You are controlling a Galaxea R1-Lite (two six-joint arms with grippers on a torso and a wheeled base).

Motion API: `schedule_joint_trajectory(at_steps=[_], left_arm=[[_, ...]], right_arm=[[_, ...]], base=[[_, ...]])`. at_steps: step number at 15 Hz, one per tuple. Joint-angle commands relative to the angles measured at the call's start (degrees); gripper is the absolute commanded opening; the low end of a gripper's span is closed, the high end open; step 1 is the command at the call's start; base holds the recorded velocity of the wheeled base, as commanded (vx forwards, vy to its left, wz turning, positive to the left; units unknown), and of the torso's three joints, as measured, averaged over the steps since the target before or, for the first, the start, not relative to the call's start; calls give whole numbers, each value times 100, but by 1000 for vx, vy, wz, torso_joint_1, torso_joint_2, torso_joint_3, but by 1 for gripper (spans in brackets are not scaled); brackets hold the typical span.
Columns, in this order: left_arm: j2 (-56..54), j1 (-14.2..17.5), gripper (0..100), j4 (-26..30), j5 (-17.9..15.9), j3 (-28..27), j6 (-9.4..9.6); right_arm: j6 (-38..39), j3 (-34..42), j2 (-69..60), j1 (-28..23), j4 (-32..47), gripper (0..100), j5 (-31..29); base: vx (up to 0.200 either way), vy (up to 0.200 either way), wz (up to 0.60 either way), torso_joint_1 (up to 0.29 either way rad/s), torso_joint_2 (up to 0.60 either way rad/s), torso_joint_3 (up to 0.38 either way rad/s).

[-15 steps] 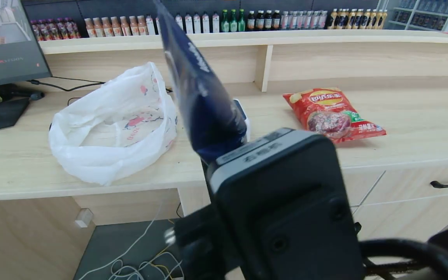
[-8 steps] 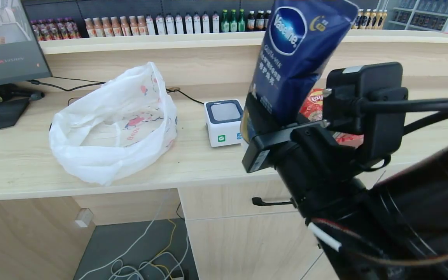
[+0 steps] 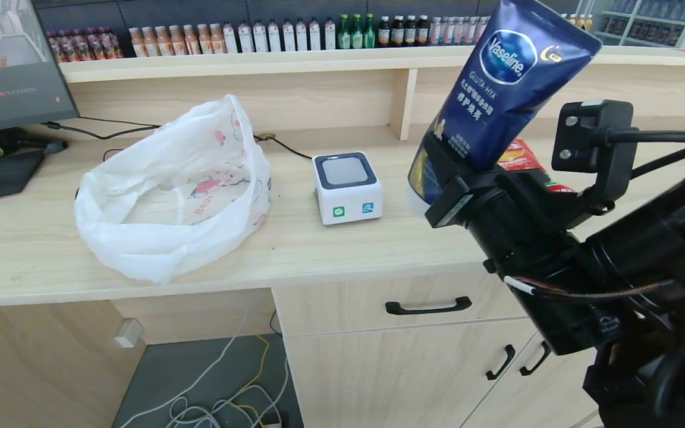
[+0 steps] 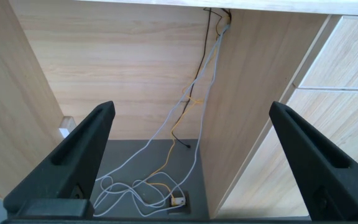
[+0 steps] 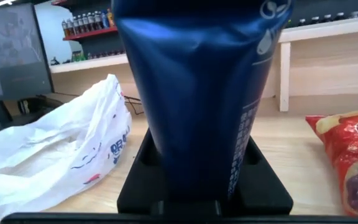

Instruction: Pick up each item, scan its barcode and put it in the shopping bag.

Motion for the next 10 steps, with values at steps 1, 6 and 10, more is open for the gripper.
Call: schedule_joint_trajectory(at_steps=[1,6,10], left_arm=[[-2,-6,100,0,1,0,-1],[-2,2,100,0,1,0,-1],[-2,-6,100,0,1,0,7]], right_arm=[[20,139,-55,-194,-6,0,184],[-147,490,-160,-835,-6,0,931],[-50,605,-222,-1143,-6,0,931]], base=[[0,0,0,0,0,0],[0,0,0,0,0,0],[0,0,0,0,0,0]])
